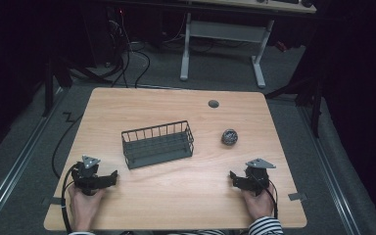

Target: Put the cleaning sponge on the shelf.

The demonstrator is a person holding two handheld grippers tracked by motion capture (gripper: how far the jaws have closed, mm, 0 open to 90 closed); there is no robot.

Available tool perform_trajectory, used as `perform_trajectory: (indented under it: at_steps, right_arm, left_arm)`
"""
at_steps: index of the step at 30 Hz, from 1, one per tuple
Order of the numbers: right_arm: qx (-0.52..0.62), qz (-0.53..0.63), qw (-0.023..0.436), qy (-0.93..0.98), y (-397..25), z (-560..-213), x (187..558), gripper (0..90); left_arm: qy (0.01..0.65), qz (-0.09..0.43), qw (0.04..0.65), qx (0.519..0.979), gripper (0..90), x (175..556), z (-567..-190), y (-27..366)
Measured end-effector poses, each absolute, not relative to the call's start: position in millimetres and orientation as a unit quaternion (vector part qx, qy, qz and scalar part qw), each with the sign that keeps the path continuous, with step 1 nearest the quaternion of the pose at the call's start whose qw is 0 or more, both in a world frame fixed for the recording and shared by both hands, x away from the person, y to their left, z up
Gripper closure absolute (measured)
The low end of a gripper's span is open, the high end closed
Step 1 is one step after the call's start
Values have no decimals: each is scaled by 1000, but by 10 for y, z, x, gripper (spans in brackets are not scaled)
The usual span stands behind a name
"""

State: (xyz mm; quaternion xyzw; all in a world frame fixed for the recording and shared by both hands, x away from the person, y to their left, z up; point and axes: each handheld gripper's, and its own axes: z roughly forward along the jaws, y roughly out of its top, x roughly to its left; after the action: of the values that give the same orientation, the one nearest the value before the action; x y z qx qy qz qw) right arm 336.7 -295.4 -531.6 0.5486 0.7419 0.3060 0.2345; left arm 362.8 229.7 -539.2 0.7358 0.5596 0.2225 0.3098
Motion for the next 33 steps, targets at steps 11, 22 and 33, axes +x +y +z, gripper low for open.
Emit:
perform_trajectory:
  at_steps: [11, 22, 33]
  right_arm:
    - [550, 306, 235, 741, -2954, -5315, 3364, 214]
    - [547, 309, 236, 741, -2952, -5314, 3364, 231]
    - [545, 310, 235, 743, -2949, -5313, 3361, 245]
  left_arm:
    - [559, 230, 319, 730, 122, 3609, -5383, 2340]
    - [559, 227, 326, 728, 145, 3608, -5379, 2365]
    - [560, 198, 357, 721, 154, 3575, -5326, 2441]
